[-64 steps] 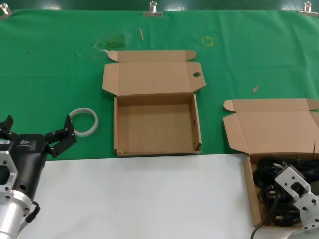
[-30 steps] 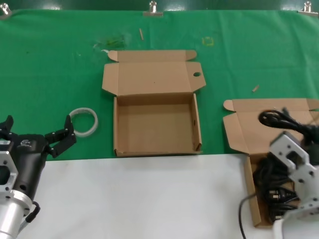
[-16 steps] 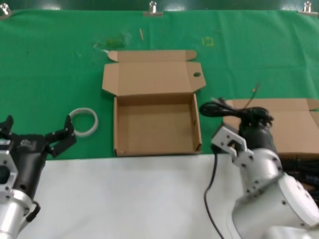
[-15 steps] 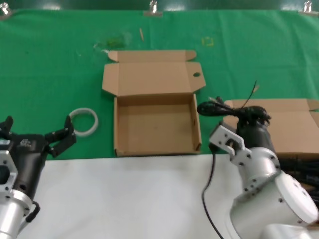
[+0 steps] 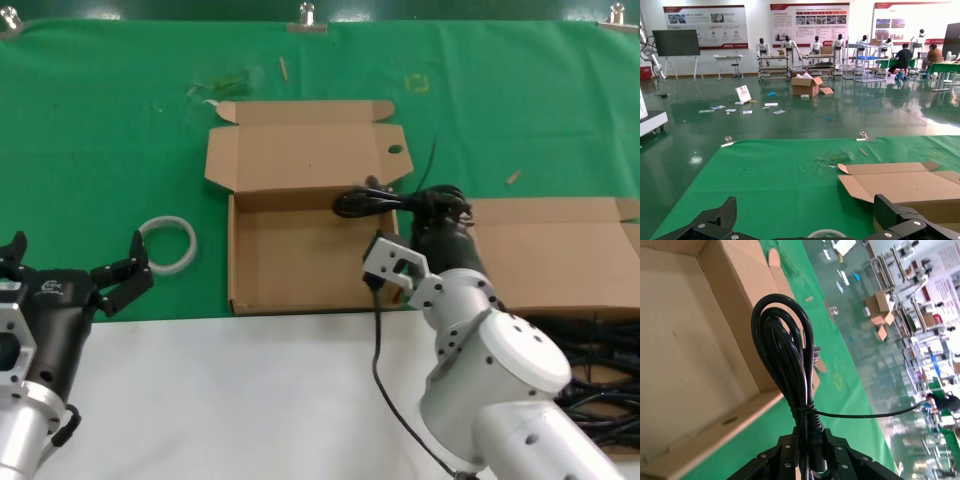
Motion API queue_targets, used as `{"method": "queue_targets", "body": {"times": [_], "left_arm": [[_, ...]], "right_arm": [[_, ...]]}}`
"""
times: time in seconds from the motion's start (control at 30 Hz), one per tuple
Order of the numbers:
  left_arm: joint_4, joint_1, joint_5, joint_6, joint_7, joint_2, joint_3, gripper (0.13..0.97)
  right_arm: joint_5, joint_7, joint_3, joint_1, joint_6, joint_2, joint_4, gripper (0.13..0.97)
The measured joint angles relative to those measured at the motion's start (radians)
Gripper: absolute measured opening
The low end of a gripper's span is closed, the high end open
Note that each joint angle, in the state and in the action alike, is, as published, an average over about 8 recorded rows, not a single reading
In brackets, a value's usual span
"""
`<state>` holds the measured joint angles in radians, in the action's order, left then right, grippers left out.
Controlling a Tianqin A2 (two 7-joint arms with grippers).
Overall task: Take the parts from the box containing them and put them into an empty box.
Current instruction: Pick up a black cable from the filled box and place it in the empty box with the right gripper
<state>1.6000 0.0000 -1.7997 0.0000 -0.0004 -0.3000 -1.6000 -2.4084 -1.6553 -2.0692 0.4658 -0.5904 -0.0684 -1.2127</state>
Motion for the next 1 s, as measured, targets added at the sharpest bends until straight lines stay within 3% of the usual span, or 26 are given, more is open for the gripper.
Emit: {"method": "queue_targets", "body": {"times": [0.53, 1.0], "left_arm": [[0.0, 0.0, 0.0, 0.0, 0.0, 0.0, 0.0, 0.965], [0.0, 0.0, 0.0, 0.0, 0.0, 0.0, 0.0, 0.965]], "right_arm": [[-0.008, 0.148, -0.135, 0.104, 0.092, 0.0, 0.171, 0.227], [-0.001, 0.288, -0.268, 0.158, 0.096, -0.001, 0.209, 0.227]]}}
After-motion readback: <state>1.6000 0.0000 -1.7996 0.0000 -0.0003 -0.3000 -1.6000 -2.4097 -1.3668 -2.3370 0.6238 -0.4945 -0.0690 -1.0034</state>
